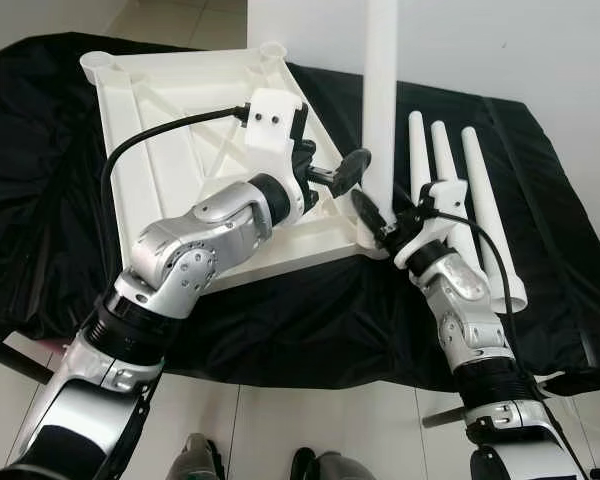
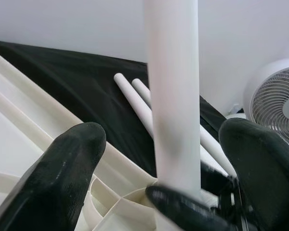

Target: Building children table

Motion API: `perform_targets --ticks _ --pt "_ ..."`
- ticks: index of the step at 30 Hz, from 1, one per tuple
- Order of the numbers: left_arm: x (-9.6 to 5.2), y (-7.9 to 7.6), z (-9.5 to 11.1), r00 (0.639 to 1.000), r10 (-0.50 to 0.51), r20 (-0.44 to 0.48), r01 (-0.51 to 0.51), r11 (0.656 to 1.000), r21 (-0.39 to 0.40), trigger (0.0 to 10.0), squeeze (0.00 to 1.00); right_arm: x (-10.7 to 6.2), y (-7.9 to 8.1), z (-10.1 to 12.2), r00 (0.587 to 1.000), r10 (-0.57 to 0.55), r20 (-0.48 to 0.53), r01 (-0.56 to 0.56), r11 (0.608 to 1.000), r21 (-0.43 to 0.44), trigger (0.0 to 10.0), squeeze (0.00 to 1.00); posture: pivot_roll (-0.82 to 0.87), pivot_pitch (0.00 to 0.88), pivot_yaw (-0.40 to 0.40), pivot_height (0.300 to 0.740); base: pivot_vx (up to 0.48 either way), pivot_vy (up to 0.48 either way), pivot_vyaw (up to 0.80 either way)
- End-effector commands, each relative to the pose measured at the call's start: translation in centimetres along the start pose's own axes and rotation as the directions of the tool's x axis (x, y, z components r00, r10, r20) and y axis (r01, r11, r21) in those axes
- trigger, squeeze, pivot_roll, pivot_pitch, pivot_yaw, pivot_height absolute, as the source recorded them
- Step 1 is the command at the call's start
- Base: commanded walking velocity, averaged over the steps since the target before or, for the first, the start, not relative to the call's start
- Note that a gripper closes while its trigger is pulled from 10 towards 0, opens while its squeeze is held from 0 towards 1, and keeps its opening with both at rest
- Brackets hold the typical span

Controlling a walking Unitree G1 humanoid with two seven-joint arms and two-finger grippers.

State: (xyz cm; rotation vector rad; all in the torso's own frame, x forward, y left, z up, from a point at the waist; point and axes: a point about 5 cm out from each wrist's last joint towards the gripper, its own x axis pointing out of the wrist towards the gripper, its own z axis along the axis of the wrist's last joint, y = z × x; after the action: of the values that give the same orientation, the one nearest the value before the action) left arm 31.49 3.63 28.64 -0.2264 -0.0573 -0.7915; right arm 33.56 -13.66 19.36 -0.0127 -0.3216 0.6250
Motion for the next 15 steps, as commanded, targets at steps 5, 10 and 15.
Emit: perform_targets --ticks 5,10,15 --pt "0.3 -2.6 1.4 0.869 -0.492 0.045 0.494 0.868 -0.052 10.0 0.0 -0.6 1.4 -0.1 0.99 0.142 -0.021 -0.142 0.99 0.004 10.0 0.0 0.1 0.117 -0.089 0.74 0.0 0.0 0.0" --pt "0.9 -2.5 1.8 0.867 -0.495 0.061 0.499 0.864 -0.07 10.0 0.0 -0.7 1.8 -0.2 0.984 0.179 -0.024 -0.178 0.984 0.017 10.0 0.0 0.1 0.102 -0.08 0.74 0.0 0.0 0.0" --pt "1.2 -2.3 2.4 0.864 -0.497 0.082 0.503 0.86 -0.087 10.0 0.0 -0.9 1.9 -0.3 0.982 0.186 -0.036 -0.185 0.983 0.012 10.0 0.0 0.09 0.095 -0.075 0.74 0.0 0.0 0.0"
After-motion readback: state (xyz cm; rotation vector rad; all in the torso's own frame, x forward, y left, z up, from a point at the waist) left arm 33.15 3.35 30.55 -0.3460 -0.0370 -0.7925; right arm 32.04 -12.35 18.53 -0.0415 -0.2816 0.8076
